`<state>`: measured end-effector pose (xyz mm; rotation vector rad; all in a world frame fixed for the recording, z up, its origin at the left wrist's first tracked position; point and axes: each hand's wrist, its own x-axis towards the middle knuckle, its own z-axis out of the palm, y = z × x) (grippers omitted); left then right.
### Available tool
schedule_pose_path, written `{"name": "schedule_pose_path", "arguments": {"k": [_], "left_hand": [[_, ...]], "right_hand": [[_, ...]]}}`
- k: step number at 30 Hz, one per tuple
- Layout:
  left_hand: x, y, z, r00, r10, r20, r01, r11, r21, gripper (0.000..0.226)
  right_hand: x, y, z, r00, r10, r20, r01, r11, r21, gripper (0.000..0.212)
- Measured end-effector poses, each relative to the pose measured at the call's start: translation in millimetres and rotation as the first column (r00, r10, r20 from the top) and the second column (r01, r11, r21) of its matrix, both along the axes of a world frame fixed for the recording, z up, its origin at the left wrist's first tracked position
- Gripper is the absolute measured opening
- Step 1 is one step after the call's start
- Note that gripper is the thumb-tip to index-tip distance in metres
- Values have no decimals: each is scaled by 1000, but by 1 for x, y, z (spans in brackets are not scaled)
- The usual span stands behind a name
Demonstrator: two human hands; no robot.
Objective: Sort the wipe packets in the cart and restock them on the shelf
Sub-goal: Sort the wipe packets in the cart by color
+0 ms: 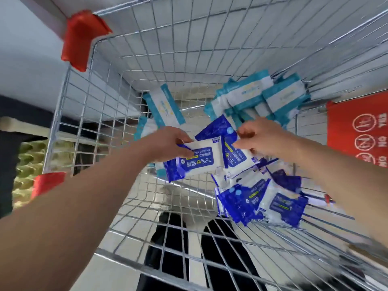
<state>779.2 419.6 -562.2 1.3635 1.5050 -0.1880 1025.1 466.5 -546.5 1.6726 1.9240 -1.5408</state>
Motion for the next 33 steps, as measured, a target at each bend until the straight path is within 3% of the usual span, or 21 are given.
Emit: {"name": "schedule_pose_path", "arguments": {"k": [3,8,10,13,15,19,24,29,33], "left_hand": [[53,-1,3,996,-60,73,60,998,4,33],[125,-14,0,971,-222,85,225,974,-30,38],[144,-22,-3,951,-304,48,304,953,6,34],[161,-33,-13,929,-365,-59,369,925,91,26],[164,-39,-20,928,-360,-95,368,926,90,26],[160,-41,-25,941,-330,-76,336,937,94,29],[126,-29,-24,991,-130,-15,131,985,116,24],[52,-16,-23,967,6,-254,54,971,231,11],[-12,-11,-35,916,50,-397,29,981,190,16]], "right_hand": [[49,-4,10,997,61,56,-58,997,-48,22],[114,-26,5,947,260,186,-229,958,-175,20],[127,-36,-5,887,394,240,-349,914,-207,20],[136,-54,-20,892,381,242,-346,921,-176,18],[137,-62,-26,893,363,266,-335,931,-145,28],[136,-61,-26,916,290,276,-284,957,-62,27],[115,-36,-14,980,118,160,-143,977,156,23],[44,-18,-17,994,74,80,-95,948,305,27],[-28,-15,-43,993,113,42,-121,946,300,32]]}}
